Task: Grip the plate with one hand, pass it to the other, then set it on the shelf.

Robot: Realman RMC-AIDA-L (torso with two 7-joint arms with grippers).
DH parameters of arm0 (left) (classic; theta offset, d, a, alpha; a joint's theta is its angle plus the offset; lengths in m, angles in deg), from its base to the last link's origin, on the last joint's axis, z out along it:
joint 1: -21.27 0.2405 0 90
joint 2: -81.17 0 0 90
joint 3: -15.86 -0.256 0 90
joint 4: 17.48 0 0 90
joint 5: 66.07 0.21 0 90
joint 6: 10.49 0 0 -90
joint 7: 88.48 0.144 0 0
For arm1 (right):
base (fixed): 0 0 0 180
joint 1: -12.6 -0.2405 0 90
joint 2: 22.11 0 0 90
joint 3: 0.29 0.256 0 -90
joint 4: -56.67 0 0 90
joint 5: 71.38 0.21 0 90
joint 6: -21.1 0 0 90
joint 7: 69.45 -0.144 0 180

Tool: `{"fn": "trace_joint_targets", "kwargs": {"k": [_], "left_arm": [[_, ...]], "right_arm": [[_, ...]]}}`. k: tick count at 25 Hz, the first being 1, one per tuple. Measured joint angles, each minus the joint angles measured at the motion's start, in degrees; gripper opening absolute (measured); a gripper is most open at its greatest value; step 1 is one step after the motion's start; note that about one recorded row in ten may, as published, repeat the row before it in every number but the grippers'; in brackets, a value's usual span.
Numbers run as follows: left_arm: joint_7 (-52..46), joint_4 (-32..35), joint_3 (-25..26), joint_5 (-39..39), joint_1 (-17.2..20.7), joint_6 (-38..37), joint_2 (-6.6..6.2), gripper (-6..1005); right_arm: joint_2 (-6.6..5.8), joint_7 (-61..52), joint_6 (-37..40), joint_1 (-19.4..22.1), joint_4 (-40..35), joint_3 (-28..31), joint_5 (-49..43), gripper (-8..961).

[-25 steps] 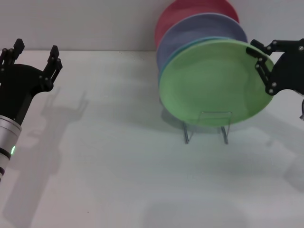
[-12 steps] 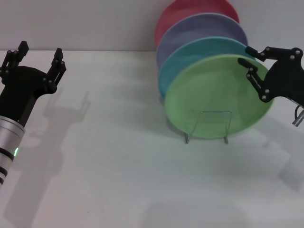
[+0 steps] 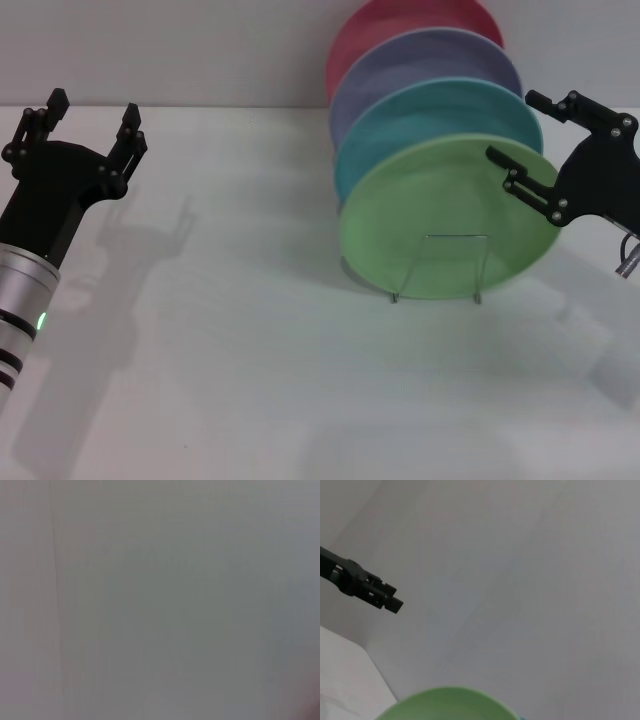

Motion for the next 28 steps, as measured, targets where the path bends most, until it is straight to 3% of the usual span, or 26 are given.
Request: {"fn": "trace_joint_targets", "kwargs": {"k": [4,11,13,14,15,19,20,24,28], "left_arm": [[0.00,0.02,-0.38,-0.10,0.00,-0.12,0.10,750],[0.00,-0.21,-0.86,-0.13,0.33,-0.40,0.08,750],[0.00,-0.19,-0.92,-0.13,0.43,-0.43,0.08,750],[0.00,0.05,-0.99,-0.12,0.58,-0.51,0.07,750],[0.00,0.05,-0.99,-0.12,0.58,-0.51,0.07,750],[0.24,2.51,-0.85,-0.11,0.44,-1.74,0.17,750],[0.24,2.51,-0.85,-0.11,0.44,-1.74,0.17,750],[0.11,8.92,-0.41,-0.89,-1.50,-6.75,0.32,749],[0.09,12.50,-0.46,-4.00,-2.86,-8.74,0.33,749]], "right_arm": [[0.00,0.04,-0.59,0.12,-0.63,-0.08,-0.17,554],[0.05,0.00,-7.92,2.00,-0.74,0.26,0.99,748],[0.14,0.00,-9.26,2.49,-0.89,0.34,2.24,747],[0.45,0.10,-11.86,3.68,-2.48,0.43,8.71,747],[0.45,0.10,-11.86,3.68,-2.48,0.43,8.71,747],[0.72,-0.50,-11.46,3.19,-15.75,0.52,41.12,745],[0.72,-0.50,-11.46,3.19,-15.75,0.52,41.12,745],[0.71,-2.77,-4.30,2.41,-22.83,0.50,64.72,744],[0.70,-3.79,0.09,2.59,-24.13,0.49,67.27,743]]}}
